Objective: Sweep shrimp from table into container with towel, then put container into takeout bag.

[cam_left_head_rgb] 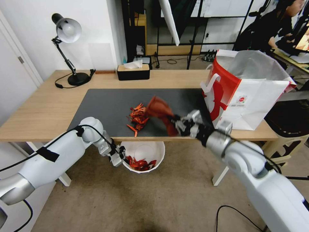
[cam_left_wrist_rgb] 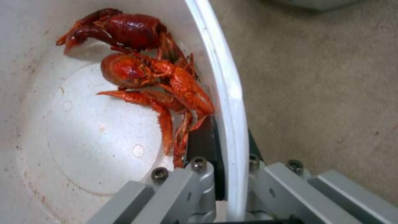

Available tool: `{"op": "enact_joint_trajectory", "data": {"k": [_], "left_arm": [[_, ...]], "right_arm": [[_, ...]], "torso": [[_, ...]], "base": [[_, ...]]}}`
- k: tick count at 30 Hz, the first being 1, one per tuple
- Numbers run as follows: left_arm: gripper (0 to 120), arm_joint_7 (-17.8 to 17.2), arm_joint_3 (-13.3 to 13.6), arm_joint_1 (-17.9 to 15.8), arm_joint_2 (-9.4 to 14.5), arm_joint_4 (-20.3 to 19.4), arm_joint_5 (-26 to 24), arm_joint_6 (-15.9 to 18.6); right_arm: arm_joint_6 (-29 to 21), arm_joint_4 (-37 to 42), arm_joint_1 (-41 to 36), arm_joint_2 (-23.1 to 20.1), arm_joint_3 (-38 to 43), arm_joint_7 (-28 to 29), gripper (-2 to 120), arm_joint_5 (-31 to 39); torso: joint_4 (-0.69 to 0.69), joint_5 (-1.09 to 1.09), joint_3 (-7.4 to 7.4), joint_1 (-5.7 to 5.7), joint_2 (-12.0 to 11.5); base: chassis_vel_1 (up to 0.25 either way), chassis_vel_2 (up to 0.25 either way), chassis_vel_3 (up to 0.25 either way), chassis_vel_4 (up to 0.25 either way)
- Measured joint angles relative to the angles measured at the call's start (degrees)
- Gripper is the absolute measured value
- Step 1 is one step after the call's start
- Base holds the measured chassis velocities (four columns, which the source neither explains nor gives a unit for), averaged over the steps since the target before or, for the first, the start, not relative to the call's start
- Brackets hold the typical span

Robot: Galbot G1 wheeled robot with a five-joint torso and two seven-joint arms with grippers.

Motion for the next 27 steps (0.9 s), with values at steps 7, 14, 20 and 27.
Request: {"op": "enact_joint_trajectory", "data": {"k": [7,14,20,27], "left_arm": [[0,-0.02,-1.76,1.48,0.28,0.3,0.04,-0.52],[0,-0.04,-3.63,2.63,0.95,0.31,0.05,-1.0],[0,-0.05,-4.72,3.44,1.4,0.06,0.01,-1.13],[0,-0.04,-6.32,4.82,1.97,-0.28,-0.02,-1.56]], "right_arm": [[-2.14,-10.56,10.25,2.55,-4.93,7.4,2,-0.51],[-6.33,-21.34,18.46,6.71,-10.09,11.5,2,-2.63],[-7.52,-25.64,20.41,7.63,-11.23,10.34,2,-2.85],[-9.28,-29.82,22.95,8.8,-13.44,8.44,2,-1.5]], "torso": [[0.0,-0.01,0.01,0.0,0.0],[0.02,0.0,0.01,0.01,0.0],[0.0,0.0,0.0,0.0,0.0],[0.0,0.0,0.0,0.0,0.0]], "base": [[0.0,0.0,0.0,0.0],[0.0,0.0,0.0,0.0],[0.0,0.0,0.0,0.0],[0.0,0.0,0.0,0.0]]}}
